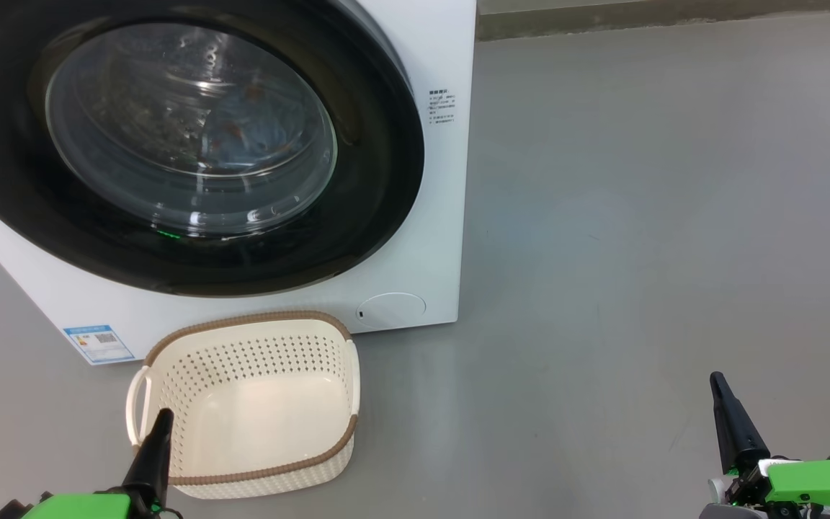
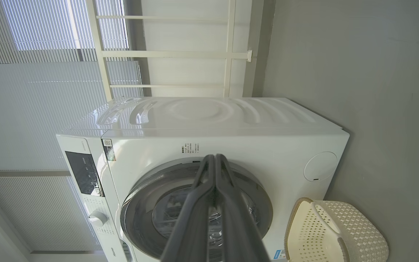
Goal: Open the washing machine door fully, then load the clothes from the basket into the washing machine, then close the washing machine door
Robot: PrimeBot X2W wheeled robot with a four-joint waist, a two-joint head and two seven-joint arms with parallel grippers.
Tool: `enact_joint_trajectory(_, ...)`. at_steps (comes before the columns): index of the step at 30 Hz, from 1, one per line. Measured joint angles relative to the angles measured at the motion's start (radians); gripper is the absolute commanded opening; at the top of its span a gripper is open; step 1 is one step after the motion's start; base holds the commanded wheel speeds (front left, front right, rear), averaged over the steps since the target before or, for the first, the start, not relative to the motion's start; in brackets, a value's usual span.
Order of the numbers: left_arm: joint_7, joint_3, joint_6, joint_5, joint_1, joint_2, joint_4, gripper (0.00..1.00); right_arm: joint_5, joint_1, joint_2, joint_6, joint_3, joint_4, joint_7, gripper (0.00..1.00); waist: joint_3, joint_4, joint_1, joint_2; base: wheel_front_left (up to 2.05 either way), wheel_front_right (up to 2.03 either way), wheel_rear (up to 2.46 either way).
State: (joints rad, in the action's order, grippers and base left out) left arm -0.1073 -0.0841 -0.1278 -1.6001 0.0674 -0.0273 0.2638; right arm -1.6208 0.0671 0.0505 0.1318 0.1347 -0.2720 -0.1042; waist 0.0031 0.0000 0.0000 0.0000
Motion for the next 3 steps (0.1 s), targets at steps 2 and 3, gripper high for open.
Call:
enact_joint_trajectory(2, 0.000, 0.000, 0.000, 0.000, 0.000, 0.000, 0.000, 0.00, 0.000, 0.000, 0.000, 0.000, 0.000, 0.000, 0.000, 0.00, 0.000, 0.000, 0.0000, 0.0000, 0.00, 0.00, 0.00)
enact_joint_trajectory(3, 0.000, 0.000, 0.000, 0.000, 0.000, 0.000, 0.000, 0.00, 0.000, 0.000, 0.000, 0.000, 0.000, 0.000, 0.000, 0.00, 0.000, 0.000, 0.0000, 0.0000, 0.00, 0.00, 0.00)
